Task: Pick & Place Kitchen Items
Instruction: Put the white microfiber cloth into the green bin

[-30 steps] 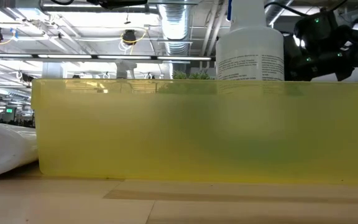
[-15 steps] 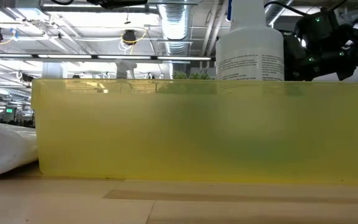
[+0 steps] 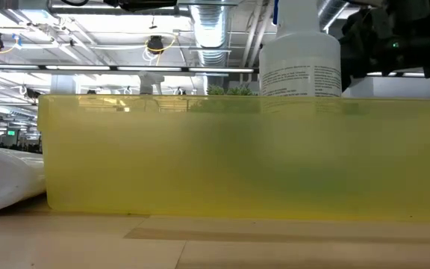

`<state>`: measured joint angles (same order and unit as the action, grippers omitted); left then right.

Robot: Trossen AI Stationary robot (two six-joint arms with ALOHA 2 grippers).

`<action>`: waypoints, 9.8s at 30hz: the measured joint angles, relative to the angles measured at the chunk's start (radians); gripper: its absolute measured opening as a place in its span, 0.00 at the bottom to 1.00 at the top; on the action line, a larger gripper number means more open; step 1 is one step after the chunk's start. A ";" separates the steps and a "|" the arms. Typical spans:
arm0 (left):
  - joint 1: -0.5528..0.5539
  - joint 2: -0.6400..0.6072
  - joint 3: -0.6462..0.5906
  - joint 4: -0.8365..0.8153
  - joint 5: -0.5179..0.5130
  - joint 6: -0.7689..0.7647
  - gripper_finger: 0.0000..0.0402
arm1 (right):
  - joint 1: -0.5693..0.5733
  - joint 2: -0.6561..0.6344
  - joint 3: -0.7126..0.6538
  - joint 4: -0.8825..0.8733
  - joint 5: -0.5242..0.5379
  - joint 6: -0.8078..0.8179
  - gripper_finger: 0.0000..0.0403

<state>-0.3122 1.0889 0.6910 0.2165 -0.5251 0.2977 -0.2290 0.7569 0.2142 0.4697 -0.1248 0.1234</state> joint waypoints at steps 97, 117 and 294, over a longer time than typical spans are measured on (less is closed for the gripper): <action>-0.452 0.320 0.069 -1.008 0.891 -1.640 0.49 | -0.001 -0.017 0.000 -0.058 -0.006 -0.001 0.66; -0.465 0.537 0.073 -0.702 0.910 -1.689 0.62 | -0.001 -0.017 0.000 -0.059 -0.006 -0.001 0.66; 0.033 -0.235 0.065 0.170 0.403 0.327 0.02 | 0.030 0.704 1.105 -0.124 -0.618 -0.270 0.66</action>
<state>-0.2797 0.8534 0.7563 0.3867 -0.1216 0.6247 -0.1991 1.4610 1.3188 0.3455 -0.7430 -0.1469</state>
